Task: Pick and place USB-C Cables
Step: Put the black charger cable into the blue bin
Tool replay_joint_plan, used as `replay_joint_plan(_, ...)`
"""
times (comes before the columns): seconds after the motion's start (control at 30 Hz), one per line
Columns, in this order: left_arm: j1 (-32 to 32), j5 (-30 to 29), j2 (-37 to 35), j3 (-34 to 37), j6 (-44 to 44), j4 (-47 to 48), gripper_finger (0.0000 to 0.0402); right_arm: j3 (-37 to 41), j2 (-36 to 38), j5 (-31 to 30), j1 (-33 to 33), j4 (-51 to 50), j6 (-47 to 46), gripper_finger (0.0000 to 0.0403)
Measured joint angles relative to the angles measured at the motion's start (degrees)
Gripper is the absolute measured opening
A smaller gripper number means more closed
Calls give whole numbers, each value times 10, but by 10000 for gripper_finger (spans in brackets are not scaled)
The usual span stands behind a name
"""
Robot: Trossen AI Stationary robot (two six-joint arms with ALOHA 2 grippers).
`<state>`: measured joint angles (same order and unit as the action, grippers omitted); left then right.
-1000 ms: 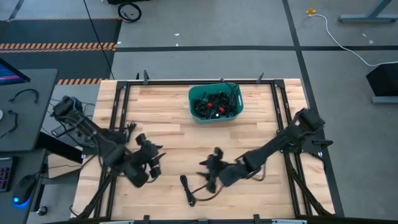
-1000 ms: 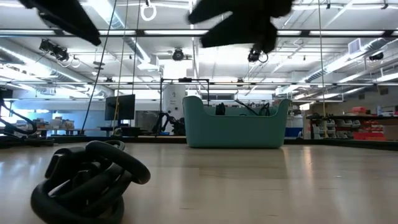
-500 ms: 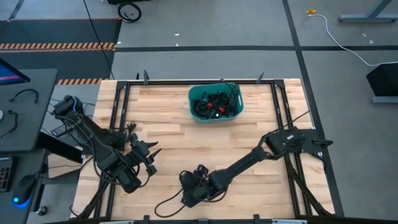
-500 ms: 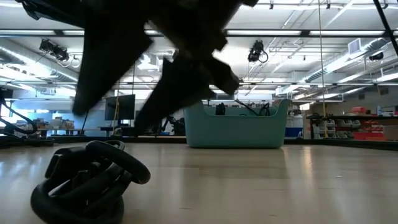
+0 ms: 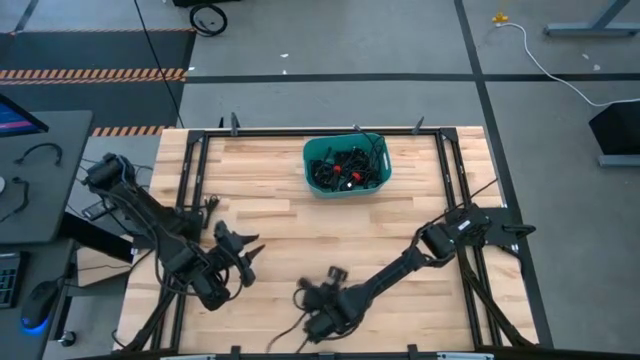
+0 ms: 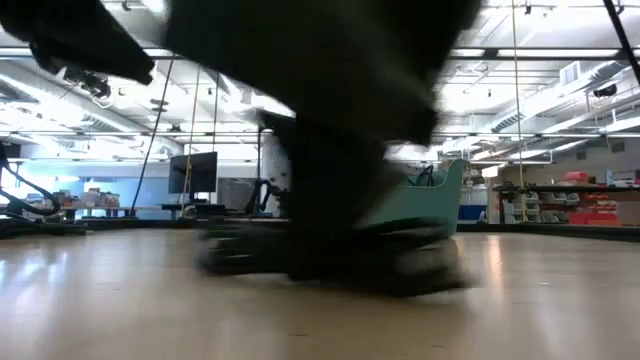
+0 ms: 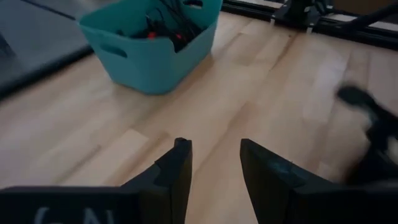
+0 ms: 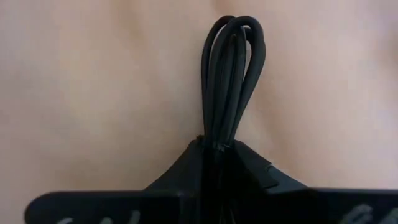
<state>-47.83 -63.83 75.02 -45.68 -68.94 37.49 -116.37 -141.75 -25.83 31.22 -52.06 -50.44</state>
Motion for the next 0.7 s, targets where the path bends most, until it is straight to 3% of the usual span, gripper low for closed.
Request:
replay_joint_plan(0.2,0,20,0,49,-60,-52,142,5,66,-100,-23,-287,-6,59)
replay_joint_plan(0.3,0,22,0,74,-89,-74,142,43,123,-150,-62,-342,6,59)
replay_joint_plan(0.4,0,22,0,99,-105,-102,142,113,203,-174,-119,-301,52,59)
replay_joint_plan(0.53,0,22,0,126,-114,-138,142,242,325,-171,-236,-136,142,59)
replay_joint_plan(0.7,1,21,0,135,-126,-137,142,415,432,-34,-401,149,200,59)
